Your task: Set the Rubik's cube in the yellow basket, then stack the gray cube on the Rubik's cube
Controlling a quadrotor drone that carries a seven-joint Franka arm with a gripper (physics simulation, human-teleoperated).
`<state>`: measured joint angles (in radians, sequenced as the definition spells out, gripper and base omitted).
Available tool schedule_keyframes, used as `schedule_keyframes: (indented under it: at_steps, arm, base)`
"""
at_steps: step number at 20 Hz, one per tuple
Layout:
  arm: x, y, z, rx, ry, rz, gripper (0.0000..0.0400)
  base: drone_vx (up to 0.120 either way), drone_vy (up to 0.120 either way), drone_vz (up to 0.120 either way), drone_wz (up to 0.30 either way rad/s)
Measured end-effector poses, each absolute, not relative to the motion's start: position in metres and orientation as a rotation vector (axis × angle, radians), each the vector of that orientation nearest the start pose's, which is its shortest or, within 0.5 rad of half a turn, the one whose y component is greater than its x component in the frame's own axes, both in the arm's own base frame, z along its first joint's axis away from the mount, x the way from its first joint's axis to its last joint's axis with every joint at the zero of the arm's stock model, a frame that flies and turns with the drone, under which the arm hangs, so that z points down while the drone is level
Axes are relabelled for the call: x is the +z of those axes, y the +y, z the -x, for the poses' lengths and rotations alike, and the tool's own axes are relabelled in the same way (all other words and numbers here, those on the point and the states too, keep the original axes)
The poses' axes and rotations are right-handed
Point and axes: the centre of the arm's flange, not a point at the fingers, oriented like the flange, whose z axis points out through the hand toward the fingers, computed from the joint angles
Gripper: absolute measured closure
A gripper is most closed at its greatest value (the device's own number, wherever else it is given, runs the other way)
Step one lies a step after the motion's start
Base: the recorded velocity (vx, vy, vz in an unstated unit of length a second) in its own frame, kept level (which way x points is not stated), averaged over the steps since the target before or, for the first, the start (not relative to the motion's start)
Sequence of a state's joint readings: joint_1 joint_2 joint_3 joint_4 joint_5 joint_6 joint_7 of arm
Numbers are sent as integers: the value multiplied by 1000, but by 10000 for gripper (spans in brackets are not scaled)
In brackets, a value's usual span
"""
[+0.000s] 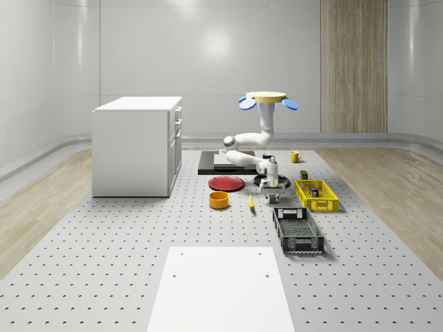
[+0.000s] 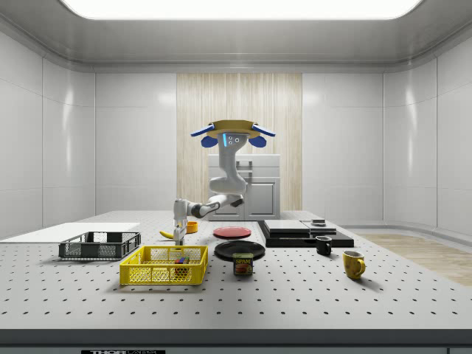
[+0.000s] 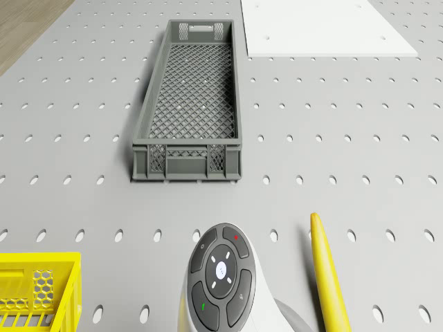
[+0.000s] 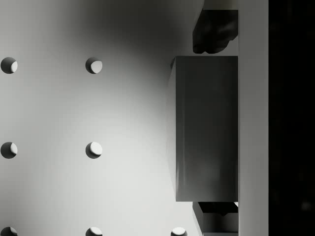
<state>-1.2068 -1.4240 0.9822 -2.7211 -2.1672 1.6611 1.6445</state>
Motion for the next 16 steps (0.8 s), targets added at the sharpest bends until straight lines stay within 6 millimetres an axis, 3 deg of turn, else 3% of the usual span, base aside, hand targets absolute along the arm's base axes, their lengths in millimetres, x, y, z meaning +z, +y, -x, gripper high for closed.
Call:
schedule_keyframes:
  at_steps: [3,6,9,16]
  arm:
    - [614,3,-311,786,-2,0,0]
    - [614,3,-311,786,-2,0,79]
    - [615,4,-311,786,-2,0,116]
    - [615,4,-311,786,-2,0,144]
  base:
    - [0,0,0,0]
    - [0,0,0,0]
    - [0,0,0,0]
    - [0,0,0,0]
